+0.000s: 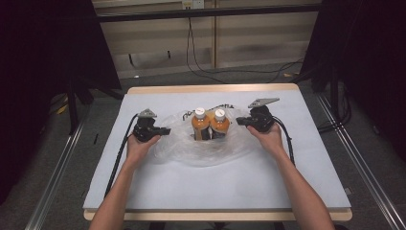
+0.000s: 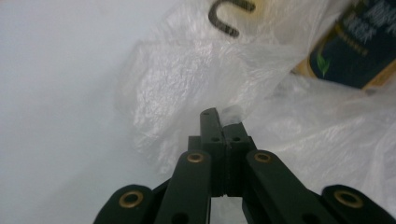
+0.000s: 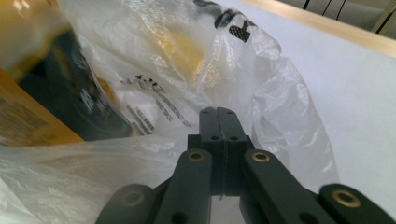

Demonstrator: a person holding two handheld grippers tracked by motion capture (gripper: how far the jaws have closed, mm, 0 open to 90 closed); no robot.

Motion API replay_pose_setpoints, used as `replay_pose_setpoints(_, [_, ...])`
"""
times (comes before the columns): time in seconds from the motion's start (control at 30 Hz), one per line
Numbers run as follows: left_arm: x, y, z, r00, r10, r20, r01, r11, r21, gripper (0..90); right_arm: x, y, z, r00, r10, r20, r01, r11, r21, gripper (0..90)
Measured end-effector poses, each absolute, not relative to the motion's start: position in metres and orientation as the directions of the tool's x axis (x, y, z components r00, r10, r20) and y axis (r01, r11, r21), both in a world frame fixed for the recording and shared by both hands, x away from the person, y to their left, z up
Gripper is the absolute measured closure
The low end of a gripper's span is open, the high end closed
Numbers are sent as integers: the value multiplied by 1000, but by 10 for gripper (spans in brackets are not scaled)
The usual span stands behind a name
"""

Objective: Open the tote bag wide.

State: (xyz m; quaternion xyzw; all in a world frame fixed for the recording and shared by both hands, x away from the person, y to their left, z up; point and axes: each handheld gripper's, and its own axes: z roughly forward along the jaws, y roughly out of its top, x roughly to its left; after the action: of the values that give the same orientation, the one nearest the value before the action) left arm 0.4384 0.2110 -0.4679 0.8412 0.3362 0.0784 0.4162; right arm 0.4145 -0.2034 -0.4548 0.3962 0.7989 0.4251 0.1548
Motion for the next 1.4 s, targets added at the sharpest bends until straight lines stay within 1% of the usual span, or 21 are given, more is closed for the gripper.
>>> replay_pose_setpoints(0.07, [437, 209, -473, 765, 620, -173, 507, -415, 756, 900, 414, -205, -458, -637, 766, 87, 506, 330, 797, 900])
replay_pose_setpoints(0.1, [437, 207, -476, 771, 611, -177, 506, -420, 754, 900, 413, -208, -466, -633, 770, 81, 520, 345, 782, 900])
replay_pose_setpoints(0.13, [437, 205, -476, 774, 610, -168, 503, -433, 748, 900, 413, -208, -466, -633, 770, 81, 520, 345, 782, 900])
replay_pose_setpoints(0.23, [436, 196, -476, 783, 595, -180, 501, -433, 750, 900, 411, -214, -476, -618, 782, 77, 543, 355, 761, 900])
replay_pose_setpoints(0.3, [436, 192, -478, 788, 595, -158, 490, -452, 745, 900, 410, -218, -481, -608, 789, 88, 554, 343, 759, 900])
replay_pose_setpoints(0.37, [438, 191, -482, 787, 593, -169, 502, -458, 733, 900, 409, -221, -483, -609, 789, 79, 550, 348, 759, 900])
replay_pose_setpoints(0.47, [439, 188, -485, 784, 604, -143, 501, -481, 720, 900, 409, -220, -483, -604, 795, 56, 553, 368, 748, 900])
replay_pose_setpoints(0.5, [438, 186, -486, 784, 605, -137, 499, -484, 719, 900, 410, -219, -487, -596, 802, 43, 567, 383, 729, 900])
replay_pose_setpoints(0.6, [440, 184, -485, 789, 604, -109, 482, -500, 720, 900, 412, -220, -489, -586, 809, 50, 574, 371, 730, 900])
replay_pose_setpoints(0.63, [440, 184, -485, 788, 607, -104, 481, -501, 719, 900, 412, -220, -489, -583, 811, 42, 571, 373, 731, 900])
replay_pose_setpoints(0.67, [441, 184, -485, 783, 616, -87, 479, -508, 716, 900, 412, -218, -489, -583, 813, 6, 560, 396, 728, 900])
replay_pose_setpoints(0.77, [444, 184, -486, 778, 622, -90, 481, -498, 721, 900, 413, -214, -488, -578, 816, -23, 551, 410, 727, 900])
replay_pose_setpoints(0.8, [444, 184, -485, 776, 625, -89, 484, -498, 720, 898, 413, -214, -489, -574, 819, -13, 554, 400, 730, 900])
replay_pose_setpoints(0.87, [444, 186, -484, 784, 610, -120, 488, -484, 726, 879, 414, -214, -489, -567, 823, -17, 552, 396, 734, 900])
replay_pose_setpoints(0.9, [445, 188, -483, 784, 603, -145, 492, -462, 738, 850, 414, -214, -489, -568, 823, -17, 550, 394, 736, 889])
replay_pose_setpoints(0.93, [444, 190, -481, 781, 606, -153, 495, -450, 743, 818, 414, -215, -489, -569, 822, 16, 565, 377, 734, 855])
replay_pose_setpoints(1.0, [442, 195, -473, 783, 601, -157, 484, -430, 762, 790, 414, -217, -486, -586, 809, 33, 554, 370, 746, 780])
replay_pose_setpoints(1.13, [432, 203, -453, 796, 593, -122, 437, -424, 793, 690, 409, -222, -473, -594, 802, 62, 534, 336, 776, 677])
replay_pose_setpoints(1.23, [423, 211, -438, 798, 592, -114, 409, -393, 823, 620, 403, -224, -462, -608, 791, 66, 513, 328, 794, 612])
replay_pose_setpoints(1.33, [416, 217, -425, 804, 587, -97, 380, -382, 843, 594, 395, -226, -449, -623, 779, 69, 486, 317, 815, 559])
replay_pose_setpoints(1.4, [411, 218, -417, 807, 584, -81, 357, -374, 856, 582, 391, -226, -441, -617, 785, 58, 464, 303, 832, 488])
